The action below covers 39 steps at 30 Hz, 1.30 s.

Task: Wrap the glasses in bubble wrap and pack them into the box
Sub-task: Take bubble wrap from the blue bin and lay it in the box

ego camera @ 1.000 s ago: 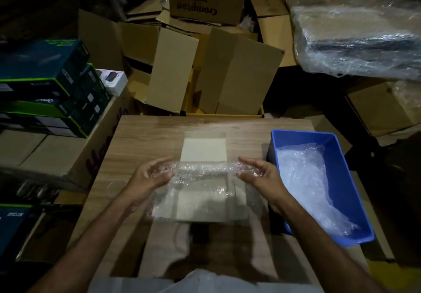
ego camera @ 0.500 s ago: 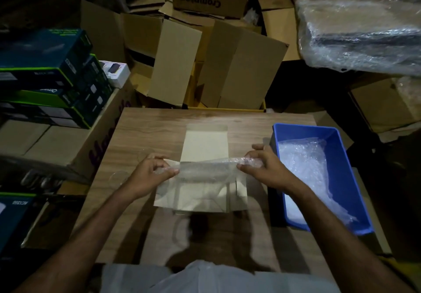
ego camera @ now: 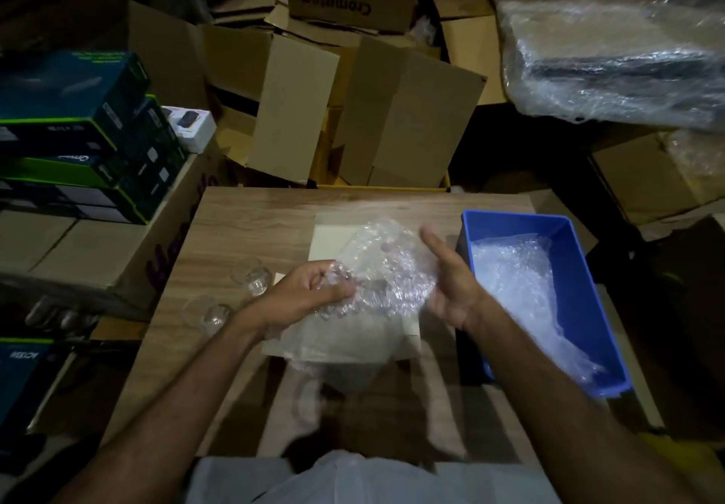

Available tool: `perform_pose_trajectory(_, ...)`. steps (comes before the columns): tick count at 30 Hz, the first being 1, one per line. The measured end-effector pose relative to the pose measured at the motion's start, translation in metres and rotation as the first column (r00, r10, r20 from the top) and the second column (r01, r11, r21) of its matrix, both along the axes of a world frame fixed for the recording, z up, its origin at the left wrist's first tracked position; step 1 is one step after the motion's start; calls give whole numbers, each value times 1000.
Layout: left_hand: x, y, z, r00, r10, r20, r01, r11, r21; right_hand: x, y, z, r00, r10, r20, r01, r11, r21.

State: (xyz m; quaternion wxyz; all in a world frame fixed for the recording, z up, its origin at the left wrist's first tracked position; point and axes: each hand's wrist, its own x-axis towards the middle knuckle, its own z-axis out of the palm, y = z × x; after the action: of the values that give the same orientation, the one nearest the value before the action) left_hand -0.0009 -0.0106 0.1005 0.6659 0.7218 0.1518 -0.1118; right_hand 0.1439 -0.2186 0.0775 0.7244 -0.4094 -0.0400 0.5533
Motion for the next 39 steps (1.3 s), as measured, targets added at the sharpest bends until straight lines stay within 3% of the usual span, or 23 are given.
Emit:
perform_pose_trajectory(2,-5,-6,-8,986,165,16,-163,982,-96,-22,-5,-25,977,17,-211,12,991,134)
perform_pose_trajectory(3,-6,-10,-10,972,233,28,-229,967,-113,-33,-5,-36,978,26,-205,-3,994,111)
perform_pose_trajectory(6,-6,-17,-23,900,432,51,-424,897,-128,-54,2,-47,1000,-10,15,10,999,-32)
perform_pose_trajectory(9,-9,-20,-22,857,514,44,-514,857,-3,-56,9,-47,972,-209,107,222,966,-133)
perform_pose_trajectory(12,-22,-6,-31,906,422,-24,-422,907,-1,-52,7,-44,903,-209,374,304,928,-216)
perform_pose_trajectory(14,-29,3,-36,956,294,2,-294,956,-9,-50,2,-43,843,-171,510,279,949,-144)
perform_pose_trajectory(17,-27,3,-35,987,160,16,-160,972,175,-48,2,-41,757,-35,652,188,968,-167)
perform_pose_trajectory(19,-22,2,-35,994,108,7,-103,918,384,-48,4,-41,676,105,730,135,956,-262)
perform_pose_trajectory(21,-20,5,-36,1000,23,-16,-8,790,612,-47,7,-40,508,237,828,147,923,-354)
perform_pose_trajectory(22,-21,7,-36,1000,-3,-30,22,744,667,-46,8,-38,442,259,859,175,914,-366)
perform_pose_trajectory(24,-24,13,-35,1000,-18,-8,18,736,677,-45,9,-32,400,223,889,171,935,-312)
perform_pose_trajectory(26,-26,14,-33,998,35,57,-62,820,569,-42,8,-32,431,160,888,162,954,-251)
perform_pose_trajectory(29,-27,3,-32,977,203,71,-212,962,171,-41,8,-36,659,86,748,147,960,-240)
perform_pose_trajectory(31,-28,-7,-41,979,194,54,-197,979,45,-41,12,-48,720,22,694,220,941,-258)
perform_pose_trajectory(36,-18,-3,-90,878,473,75,-479,862,166,-50,25,-82,749,-1,663,335,864,-377)
perform_pose_trajectory(39,-16,-4,-108,912,381,149,-409,859,307,-57,29,-102,610,117,784,330,862,-385)
